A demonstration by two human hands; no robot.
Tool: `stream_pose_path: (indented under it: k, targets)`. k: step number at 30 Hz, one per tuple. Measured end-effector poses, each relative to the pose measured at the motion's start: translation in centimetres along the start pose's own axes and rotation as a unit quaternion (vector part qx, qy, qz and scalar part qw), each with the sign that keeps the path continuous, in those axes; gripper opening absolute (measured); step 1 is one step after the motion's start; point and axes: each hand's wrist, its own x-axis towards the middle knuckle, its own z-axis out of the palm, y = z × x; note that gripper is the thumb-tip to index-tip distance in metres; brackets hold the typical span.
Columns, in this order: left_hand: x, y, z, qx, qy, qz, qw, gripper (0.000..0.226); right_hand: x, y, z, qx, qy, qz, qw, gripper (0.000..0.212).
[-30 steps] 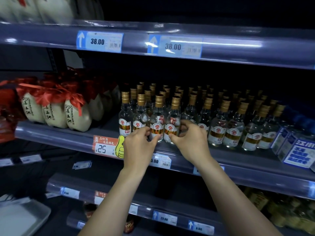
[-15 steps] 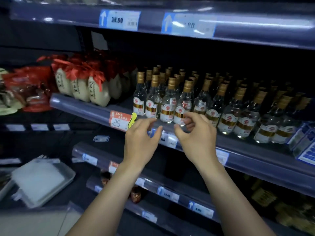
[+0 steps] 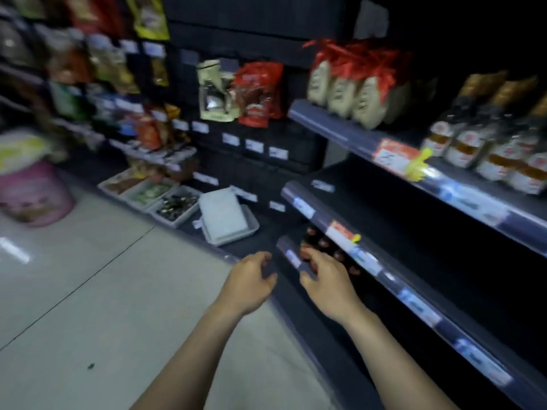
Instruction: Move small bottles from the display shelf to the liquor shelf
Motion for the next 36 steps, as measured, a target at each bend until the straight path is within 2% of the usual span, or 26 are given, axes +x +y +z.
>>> stream_pose_path:
  k: [2,6,12,17,24,29,36]
  targets:
    - [-3.3,-6.4,-3.3,0.004,-0.019,-0.054,0.998,0.055,-0.4,-3.4,5.2,-0.018,-0.084,-0.014,0.996,0.052]
    - [-12.3,-19.4,-10.1,-0.011,0.004,-0.182,0.983,0.055,-2.5,-12.1,17.2,-0.056,-0.185,-0.031,0.981,0.054]
    - [-27.9,-35.1,-19.2,-0.034,0.046,-0.331,0.942,0.057,-9.3,-26.4,33.6,-0.061,-0.354,-0.069,0.931,0.065]
    - [-38.4,-44.3,-25.6,-0.062,0.105,-0.427,0.896,0.052,-13.4,-37.1,43.1,-0.081,-0.426,-0.133,0.891,0.065]
    - [-50.3,-56.0,-34.9,-0.109,0.216,-0.525,0.816,0.049,-18.6,-53.9,57.4,-0.105,-0.517,-0.254,0.811,0.064]
    - [-57.1,-65.4,-43.6,-0.13,0.29,-0.581,0.749,0.049,-22.2,-67.9,69.1,-0.106,-0.561,-0.326,0.753,0.065]
    - [-67.4,-75.9,-56.9,-0.128,0.343,-0.648,0.668,0.05,-28.7,-89.4,82.6,-0.121,-0.602,-0.422,0.667,0.063]
